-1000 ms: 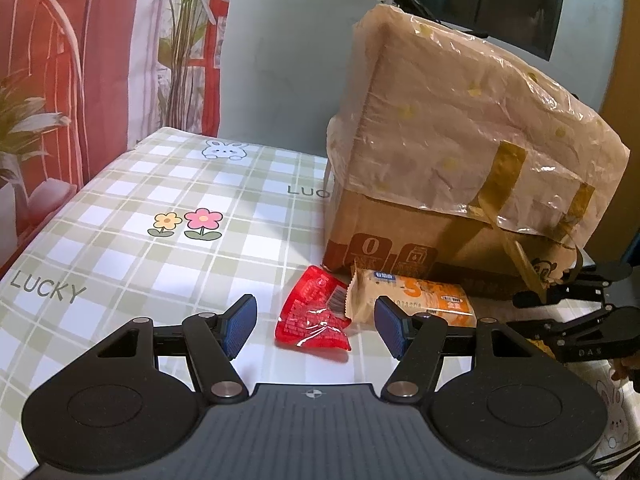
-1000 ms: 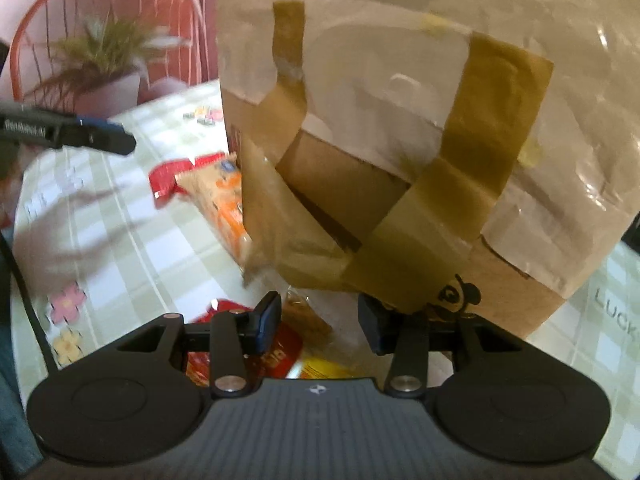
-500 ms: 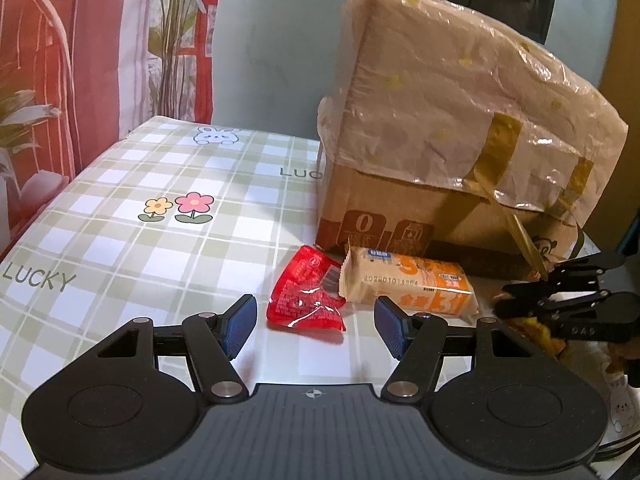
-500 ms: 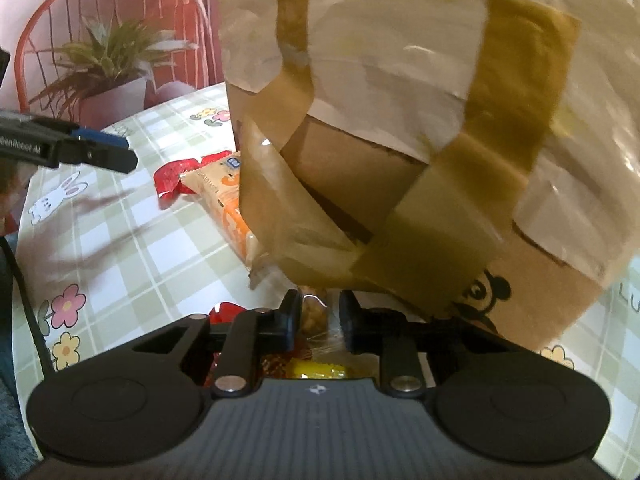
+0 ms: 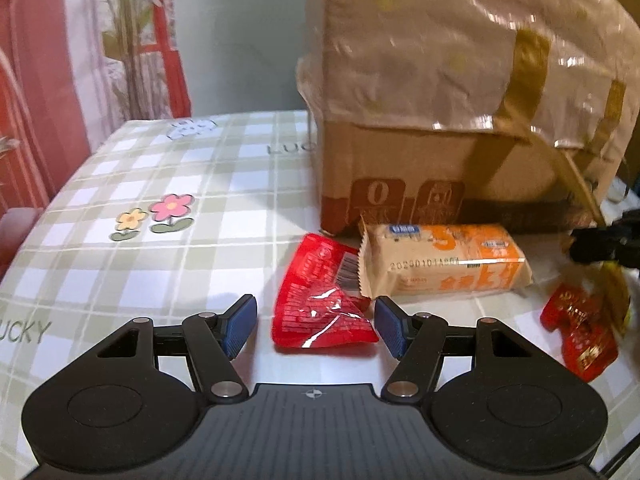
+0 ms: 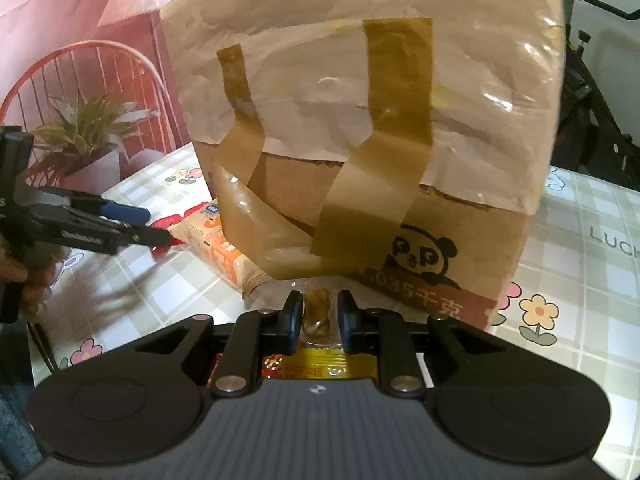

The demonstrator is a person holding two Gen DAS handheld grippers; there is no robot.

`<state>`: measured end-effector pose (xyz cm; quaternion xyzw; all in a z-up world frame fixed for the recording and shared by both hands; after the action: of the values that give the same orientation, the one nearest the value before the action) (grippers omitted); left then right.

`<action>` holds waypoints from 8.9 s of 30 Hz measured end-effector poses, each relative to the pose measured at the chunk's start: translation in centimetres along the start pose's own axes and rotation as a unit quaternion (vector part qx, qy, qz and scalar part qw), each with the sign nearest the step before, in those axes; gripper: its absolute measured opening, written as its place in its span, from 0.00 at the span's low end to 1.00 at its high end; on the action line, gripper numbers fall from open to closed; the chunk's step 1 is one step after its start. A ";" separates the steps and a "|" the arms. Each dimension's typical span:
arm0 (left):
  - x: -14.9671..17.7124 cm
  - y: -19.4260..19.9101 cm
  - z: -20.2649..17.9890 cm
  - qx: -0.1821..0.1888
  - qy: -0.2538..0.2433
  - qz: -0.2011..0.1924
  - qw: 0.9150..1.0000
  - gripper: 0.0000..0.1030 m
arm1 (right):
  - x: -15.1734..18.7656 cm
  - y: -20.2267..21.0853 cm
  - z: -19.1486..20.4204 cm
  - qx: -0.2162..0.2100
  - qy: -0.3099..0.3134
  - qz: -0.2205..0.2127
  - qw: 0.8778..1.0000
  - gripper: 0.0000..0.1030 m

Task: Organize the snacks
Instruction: 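Grasp the red packet with the left tool while the right tool grasps a small clear packet, then carry both packets over the box and open both tools to drop them, then move both open tools back down to the snack pile, then grasp the yellow packet with the right tool while the left tool grasps another red packet, then carry both packets over the box and open both tools to drop them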

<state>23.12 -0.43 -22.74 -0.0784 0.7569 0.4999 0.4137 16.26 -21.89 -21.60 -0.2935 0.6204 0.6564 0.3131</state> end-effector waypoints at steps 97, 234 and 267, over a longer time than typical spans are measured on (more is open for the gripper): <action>-12.6 10.8 -5.7 0.077 -0.009 -0.163 0.984 0.72 | -11.1 12.7 -0.9 0.012 0.012 -0.202 0.979 0.35; -9.6 12.2 -13.6 0.052 -0.022 -0.224 0.973 0.37 | -8.7 13.8 -1.6 -0.036 0.083 -0.207 0.974 0.34; -19.0 8.4 -7.2 0.109 -0.030 -0.189 0.975 0.69 | -16.3 9.5 -2.5 0.072 0.023 -0.147 0.986 0.55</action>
<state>26.94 -7.89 -2.41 -0.1592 0.7656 0.3294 0.5291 19.22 -25.52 -3.14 -0.3735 0.6233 0.5496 0.4122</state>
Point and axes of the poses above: each gripper's, at about its wrist camera, not at the fingertips, and y roughly against the way its jaws point, z to its left, x to its underside, the point moved 4 cm from there along -y, roughly the way its jaws point, and after that the axes turned 14 degrees about x, right-handed, at the moved point
